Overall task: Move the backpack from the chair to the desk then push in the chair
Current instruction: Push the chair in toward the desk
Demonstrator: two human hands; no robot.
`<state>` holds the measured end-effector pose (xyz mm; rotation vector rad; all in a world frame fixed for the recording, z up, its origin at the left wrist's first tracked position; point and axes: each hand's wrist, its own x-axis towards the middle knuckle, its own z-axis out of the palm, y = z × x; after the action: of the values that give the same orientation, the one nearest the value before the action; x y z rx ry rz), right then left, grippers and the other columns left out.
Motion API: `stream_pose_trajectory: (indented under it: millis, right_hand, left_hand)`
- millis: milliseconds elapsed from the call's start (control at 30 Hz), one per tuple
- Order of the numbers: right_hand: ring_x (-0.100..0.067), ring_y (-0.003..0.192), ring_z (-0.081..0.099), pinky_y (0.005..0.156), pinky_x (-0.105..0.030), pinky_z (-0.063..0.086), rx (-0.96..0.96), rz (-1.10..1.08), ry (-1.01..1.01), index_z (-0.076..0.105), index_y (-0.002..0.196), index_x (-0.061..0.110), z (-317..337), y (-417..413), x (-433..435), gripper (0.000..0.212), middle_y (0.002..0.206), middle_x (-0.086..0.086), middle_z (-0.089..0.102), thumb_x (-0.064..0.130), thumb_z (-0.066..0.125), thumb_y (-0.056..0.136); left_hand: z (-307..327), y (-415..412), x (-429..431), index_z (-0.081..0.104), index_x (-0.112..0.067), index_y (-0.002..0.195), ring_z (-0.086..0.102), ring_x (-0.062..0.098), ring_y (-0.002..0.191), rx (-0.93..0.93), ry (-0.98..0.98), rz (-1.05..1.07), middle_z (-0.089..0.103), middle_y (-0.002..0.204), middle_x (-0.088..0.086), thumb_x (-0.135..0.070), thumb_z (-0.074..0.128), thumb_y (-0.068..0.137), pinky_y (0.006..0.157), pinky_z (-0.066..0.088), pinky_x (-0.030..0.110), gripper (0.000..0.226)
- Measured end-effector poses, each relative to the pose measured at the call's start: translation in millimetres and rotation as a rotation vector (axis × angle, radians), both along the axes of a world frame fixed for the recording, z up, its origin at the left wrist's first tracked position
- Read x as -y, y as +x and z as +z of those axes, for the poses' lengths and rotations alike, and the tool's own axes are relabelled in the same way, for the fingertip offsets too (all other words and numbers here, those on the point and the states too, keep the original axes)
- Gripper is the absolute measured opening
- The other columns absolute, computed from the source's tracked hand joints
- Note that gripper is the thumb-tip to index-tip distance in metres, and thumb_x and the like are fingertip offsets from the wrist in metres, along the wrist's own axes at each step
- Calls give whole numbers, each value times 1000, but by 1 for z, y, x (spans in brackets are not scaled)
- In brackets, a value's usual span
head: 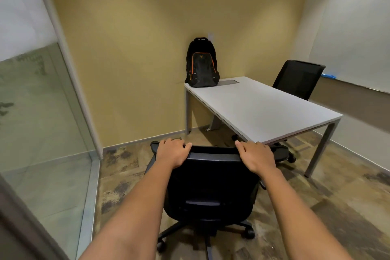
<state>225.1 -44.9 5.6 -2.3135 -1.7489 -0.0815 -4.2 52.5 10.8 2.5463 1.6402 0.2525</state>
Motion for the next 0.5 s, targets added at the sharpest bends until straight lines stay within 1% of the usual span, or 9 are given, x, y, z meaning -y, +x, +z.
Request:
stream_pose_trajectory:
  millis: [67,133,233,267,333,367,433,500]
  right_hand:
    - [-28,103,58,92,-42,40,3,9,27,62,91,23,-1,-2,5,57,105,-3,66,49,12,99]
    - [-27,96,60,85,-40,41,18,22,73,60,84,25,-3,-4,9,56,95,-2,66,51,12,98]
    - [-24,85,61,77,-36,40,35,42,128,51,71,30,-4,-7,12,52,78,3,58,52,13,98]
    - [-23,83,60,75,-36,39,34,44,137,51,70,30,-4,-7,12,52,76,5,56,53,12,98]
    - [-22,82,59,72,-34,37,38,45,137,57,75,29,-3,-6,9,55,76,5,56,52,13,98]
    - [-22,81,59,72,-34,37,37,47,134,57,76,28,-3,-5,7,55,75,6,55,52,13,98]
    - [-20,75,54,71,-33,36,24,47,130,50,70,29,-2,-1,1,51,69,7,51,52,14,98]
    - [-17,65,47,71,-33,34,4,35,117,51,68,28,1,2,-6,53,62,9,46,53,15,98]
  left_hand:
    - [0,-3,6,63,-16,112,51,30,115,8,0,9,62,123,11,-44,24,98,99,31,39,50]
    - [1,-7,13,63,-17,110,52,31,114,8,14,18,63,121,12,-44,25,98,97,32,39,49]
    - [0,-12,19,65,-18,107,53,30,112,13,30,29,64,119,11,-44,25,98,96,32,39,48]
    - [-1,-12,20,65,-18,107,53,30,112,20,39,33,65,118,10,-43,25,98,95,32,39,48]
    - [-1,-13,21,65,-18,106,53,29,110,41,59,40,65,116,10,-42,25,98,95,31,40,48]
    - [-1,-13,20,66,-18,105,54,29,109,52,69,46,66,113,10,-42,25,98,94,31,40,47]
    - [-2,-13,18,67,-19,103,55,29,106,70,89,63,68,109,10,-42,26,97,94,32,40,47]
    - [-2,-10,14,68,-19,102,56,29,103,84,102,73,68,105,10,-41,26,97,93,32,40,48]
